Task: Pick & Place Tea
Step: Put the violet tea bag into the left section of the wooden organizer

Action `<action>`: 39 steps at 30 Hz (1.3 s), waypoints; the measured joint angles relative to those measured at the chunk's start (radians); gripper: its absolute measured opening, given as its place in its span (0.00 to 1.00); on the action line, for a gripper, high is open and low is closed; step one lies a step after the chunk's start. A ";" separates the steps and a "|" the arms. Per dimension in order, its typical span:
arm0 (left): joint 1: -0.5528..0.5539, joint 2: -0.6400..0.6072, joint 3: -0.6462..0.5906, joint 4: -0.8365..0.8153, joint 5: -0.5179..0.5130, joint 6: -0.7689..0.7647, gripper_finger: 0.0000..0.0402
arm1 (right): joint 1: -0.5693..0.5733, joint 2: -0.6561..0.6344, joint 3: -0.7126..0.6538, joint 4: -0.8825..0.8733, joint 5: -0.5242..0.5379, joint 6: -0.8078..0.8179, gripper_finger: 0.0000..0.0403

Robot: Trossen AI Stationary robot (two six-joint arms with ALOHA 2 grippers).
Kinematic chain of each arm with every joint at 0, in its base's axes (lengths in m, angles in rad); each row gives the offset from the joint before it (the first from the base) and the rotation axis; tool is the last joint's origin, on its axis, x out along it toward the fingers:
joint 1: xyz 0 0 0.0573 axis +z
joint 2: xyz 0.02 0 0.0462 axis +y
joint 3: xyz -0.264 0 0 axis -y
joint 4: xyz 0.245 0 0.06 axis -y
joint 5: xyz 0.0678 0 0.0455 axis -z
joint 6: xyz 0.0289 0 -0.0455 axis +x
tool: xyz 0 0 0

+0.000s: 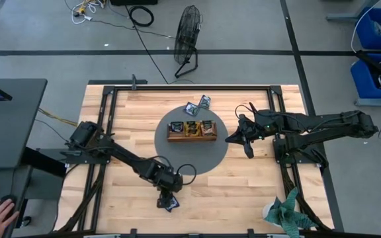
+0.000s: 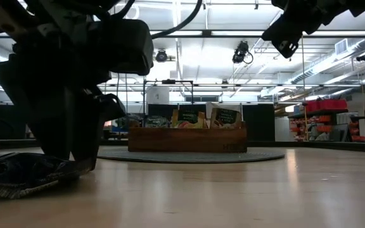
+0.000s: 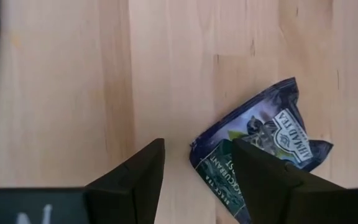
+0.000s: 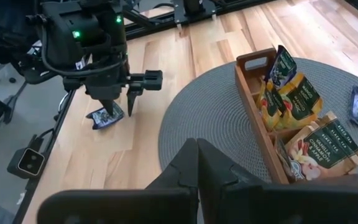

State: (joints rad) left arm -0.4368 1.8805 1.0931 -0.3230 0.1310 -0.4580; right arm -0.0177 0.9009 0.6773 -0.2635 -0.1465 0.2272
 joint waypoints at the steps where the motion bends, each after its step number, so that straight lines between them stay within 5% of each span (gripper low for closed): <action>1: -0.004 0.000 0.000 0.000 -0.001 0.002 0.48 | 0.000 0.000 0.000 -0.002 0.000 0.000 0.00; 11: -0.028 0.005 0.001 -0.003 -0.025 0.056 0.44 | 0.000 0.000 0.000 -0.007 0.001 -0.002 0.00; 25: -0.068 0.020 0.002 0.000 -0.028 0.110 0.02 | 0.000 0.000 0.000 -0.025 0.027 0.000 0.00; 39: 0.029 -0.006 0.041 -0.072 0.006 0.062 0.00 | 0.000 0.000 0.000 -0.007 0.027 0.050 0.03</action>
State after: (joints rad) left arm -0.4075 1.8740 1.1336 -0.3951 0.1368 -0.3965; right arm -0.0181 0.9005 0.6773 -0.2706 -0.1196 0.2769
